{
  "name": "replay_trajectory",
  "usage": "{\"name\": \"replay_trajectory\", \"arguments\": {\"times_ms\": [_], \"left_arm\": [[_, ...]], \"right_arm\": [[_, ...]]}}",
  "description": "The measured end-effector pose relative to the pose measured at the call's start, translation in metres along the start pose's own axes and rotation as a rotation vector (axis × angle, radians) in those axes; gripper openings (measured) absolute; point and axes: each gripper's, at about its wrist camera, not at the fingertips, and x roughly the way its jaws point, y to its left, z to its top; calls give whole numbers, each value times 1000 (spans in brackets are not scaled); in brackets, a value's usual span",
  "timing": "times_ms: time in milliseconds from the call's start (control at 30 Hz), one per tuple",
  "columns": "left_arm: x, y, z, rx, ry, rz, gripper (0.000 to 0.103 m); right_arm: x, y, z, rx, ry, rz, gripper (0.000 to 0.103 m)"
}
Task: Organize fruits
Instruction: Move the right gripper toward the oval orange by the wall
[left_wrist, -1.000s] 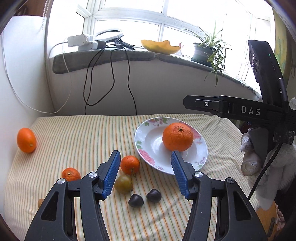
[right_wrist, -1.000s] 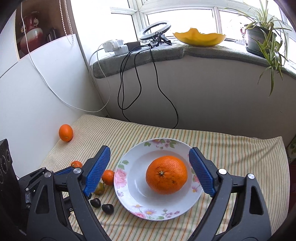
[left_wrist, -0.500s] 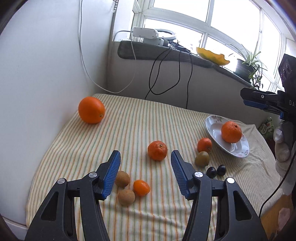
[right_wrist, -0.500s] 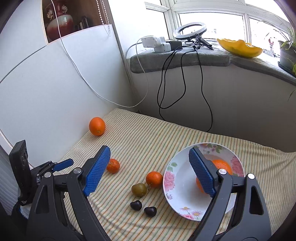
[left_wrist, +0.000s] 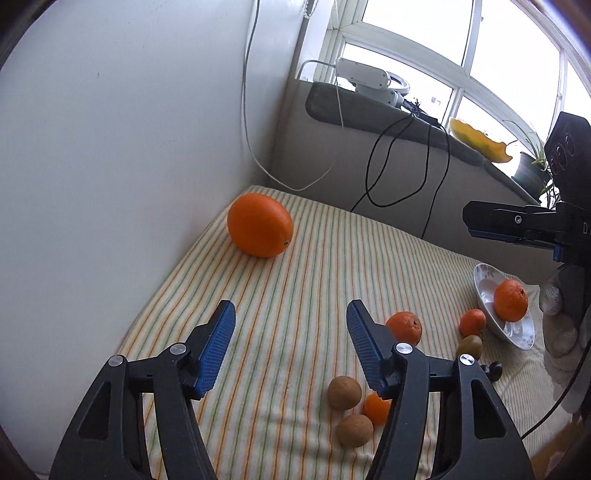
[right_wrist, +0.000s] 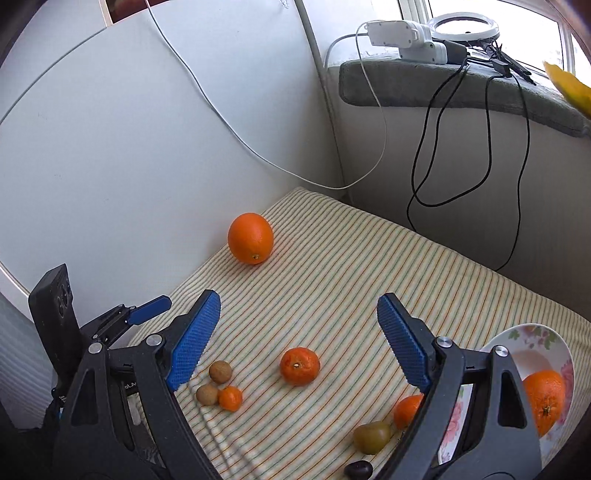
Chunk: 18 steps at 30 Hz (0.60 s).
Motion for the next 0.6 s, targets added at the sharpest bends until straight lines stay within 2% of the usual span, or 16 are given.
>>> {"name": "replay_trajectory", "arguments": {"times_ms": [300, 600], "left_arm": [[23, 6, 13, -11, -3, 12, 70], [51, 16, 32, -46, 11, 14, 70]], "right_arm": [[66, 7, 27, 52, 107, 108, 89], [115, 11, 48, 103, 141, 148, 89]]}}
